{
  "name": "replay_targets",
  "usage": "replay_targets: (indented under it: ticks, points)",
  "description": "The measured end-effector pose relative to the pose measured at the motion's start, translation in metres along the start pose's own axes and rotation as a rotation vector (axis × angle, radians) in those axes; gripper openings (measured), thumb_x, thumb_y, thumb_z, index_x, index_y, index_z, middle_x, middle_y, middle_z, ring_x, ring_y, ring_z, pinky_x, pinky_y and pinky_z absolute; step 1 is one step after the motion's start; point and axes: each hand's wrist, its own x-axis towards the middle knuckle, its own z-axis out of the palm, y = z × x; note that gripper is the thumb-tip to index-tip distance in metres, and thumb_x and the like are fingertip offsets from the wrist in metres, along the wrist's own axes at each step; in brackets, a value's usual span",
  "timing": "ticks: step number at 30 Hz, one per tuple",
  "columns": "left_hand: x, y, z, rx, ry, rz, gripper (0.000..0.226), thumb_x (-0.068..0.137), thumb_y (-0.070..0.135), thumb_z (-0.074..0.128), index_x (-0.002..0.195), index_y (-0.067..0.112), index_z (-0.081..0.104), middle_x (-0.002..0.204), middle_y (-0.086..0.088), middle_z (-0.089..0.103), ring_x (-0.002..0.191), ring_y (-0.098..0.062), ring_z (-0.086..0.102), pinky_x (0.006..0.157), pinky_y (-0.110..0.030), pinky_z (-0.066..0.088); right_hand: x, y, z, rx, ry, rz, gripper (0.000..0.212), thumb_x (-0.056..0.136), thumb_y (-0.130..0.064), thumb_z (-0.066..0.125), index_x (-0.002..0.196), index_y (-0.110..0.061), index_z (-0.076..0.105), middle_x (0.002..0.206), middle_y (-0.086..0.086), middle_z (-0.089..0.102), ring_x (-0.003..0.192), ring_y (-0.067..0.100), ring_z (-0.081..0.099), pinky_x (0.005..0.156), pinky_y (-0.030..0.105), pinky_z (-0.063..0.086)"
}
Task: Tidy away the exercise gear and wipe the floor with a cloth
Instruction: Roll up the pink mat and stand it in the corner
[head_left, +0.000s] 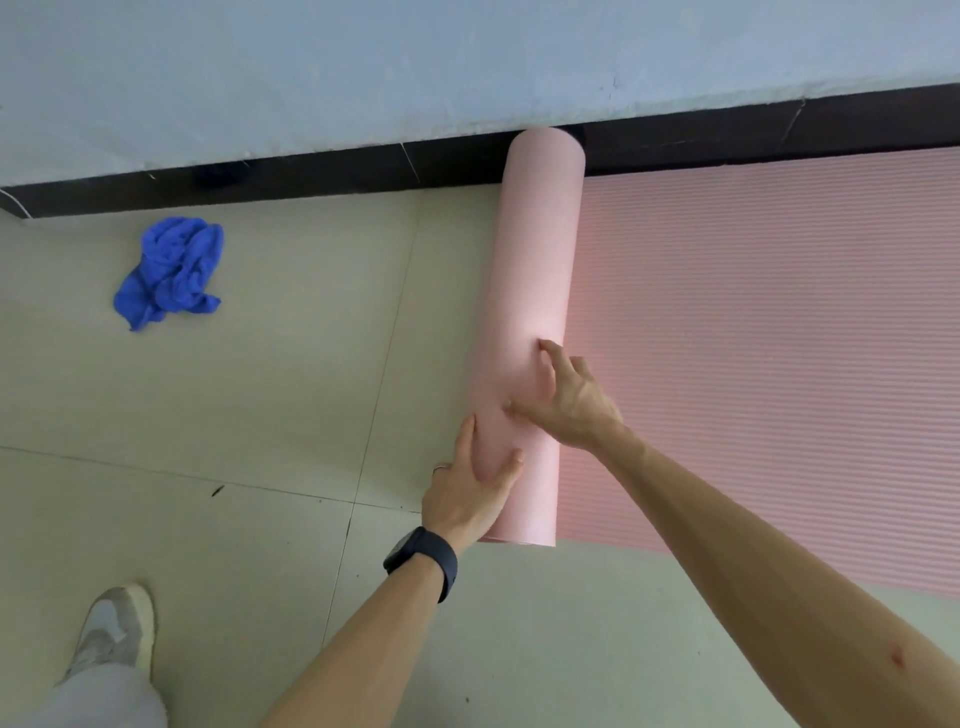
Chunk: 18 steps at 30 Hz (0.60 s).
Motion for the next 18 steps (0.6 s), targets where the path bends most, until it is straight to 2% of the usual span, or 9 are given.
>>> replay_targets:
  ticks: [3,5,7,9,11,14,16,18]
  points:
    - [0.003,-0.007,-0.001,-0.238,-0.045,0.051,0.080,0.081,0.060,0.067,0.145,0.062,0.021,0.111,-0.002,0.056,0.096,-0.012,0.059,0.082,-0.031,0.052,-0.011,0.027,-0.006,0.076,0.055,0.071,0.104,0.073,-0.061,0.070,0.155,-0.047,0.007,0.154,0.009,0.035,0.126,0.037,0.054,0.097,0.045,0.049]
    - [0.003,-0.015,0.000,-0.300,-0.093,0.051,0.086,0.080,0.051,0.075,0.148,0.058,0.022,0.120,0.002,0.049,0.105,-0.010,0.055,0.075,-0.022,0.046,-0.020,0.039,-0.009,0.106,0.102,0.077,0.104,0.068,-0.067,0.061,0.154,-0.050,0.005,0.156,0.011,0.038,0.124,0.036,0.057,0.097,0.044,0.051]
    - [-0.001,-0.016,0.007,-0.332,-0.158,0.038,0.094,0.076,0.058,0.076,0.148,0.061,0.016,0.137,0.006,0.042,0.118,-0.010,0.050,0.083,-0.023,0.047,-0.033,0.047,-0.008,0.102,0.174,0.032,0.096,0.075,-0.065,0.061,0.155,-0.047,0.010,0.152,0.006,0.043,0.116,0.030,0.062,0.092,0.047,0.054]
    - [-0.010,-0.010,0.020,-0.250,-0.161,0.062,0.096,0.074,0.068,0.071,0.146,0.065,0.008,0.140,0.010,0.044,0.116,-0.007,0.052,0.095,-0.028,0.046,-0.048,0.050,-0.006,0.083,0.289,-0.011,0.080,0.088,-0.052,0.061,0.155,-0.042,0.020,0.150,0.000,0.043,0.115,0.025,0.062,0.088,0.044,0.054]
    - [-0.024,0.004,0.034,-0.098,-0.089,0.069,0.093,0.073,0.076,0.064,0.143,0.068,0.004,0.125,0.004,0.045,0.099,-0.010,0.057,0.088,-0.030,0.048,-0.063,0.051,-0.009,0.072,0.364,-0.030,0.068,0.093,-0.045,0.058,0.154,-0.041,0.028,0.154,-0.003,0.039,0.118,0.024,0.060,0.088,0.039,0.053]
    - [-0.042,0.025,0.049,0.055,-0.032,0.151,0.089,0.066,0.085,0.057,0.137,0.074,0.004,0.115,0.001,0.042,0.098,-0.020,0.060,0.086,-0.036,0.053,-0.074,0.051,-0.022,-0.012,0.295,-0.032,0.071,0.088,-0.065,0.058,0.150,-0.051,0.026,0.161,-0.002,0.027,0.118,0.030,0.061,0.090,0.044,0.055]
    - [-0.051,0.038,0.051,0.086,-0.070,0.231,0.079,0.075,0.076,0.057,0.138,0.073,0.011,0.113,0.002,0.047,0.100,-0.020,0.060,0.084,-0.033,0.052,-0.075,0.054,-0.034,-0.097,0.215,-0.010,0.080,0.081,-0.074,0.059,0.148,-0.053,0.021,0.160,-0.001,0.025,0.114,0.035,0.062,0.088,0.049,0.056]
    - [-0.052,0.050,0.050,0.072,-0.107,0.270,0.071,0.086,0.055,0.060,0.144,0.060,0.020,0.101,0.000,0.061,0.094,-0.018,0.063,0.080,-0.034,0.052,-0.075,0.063,-0.051,-0.103,0.196,0.041,0.082,0.080,-0.070,0.064,0.147,-0.048,0.023,0.155,0.001,0.033,0.115,0.034,0.061,0.090,0.048,0.054]
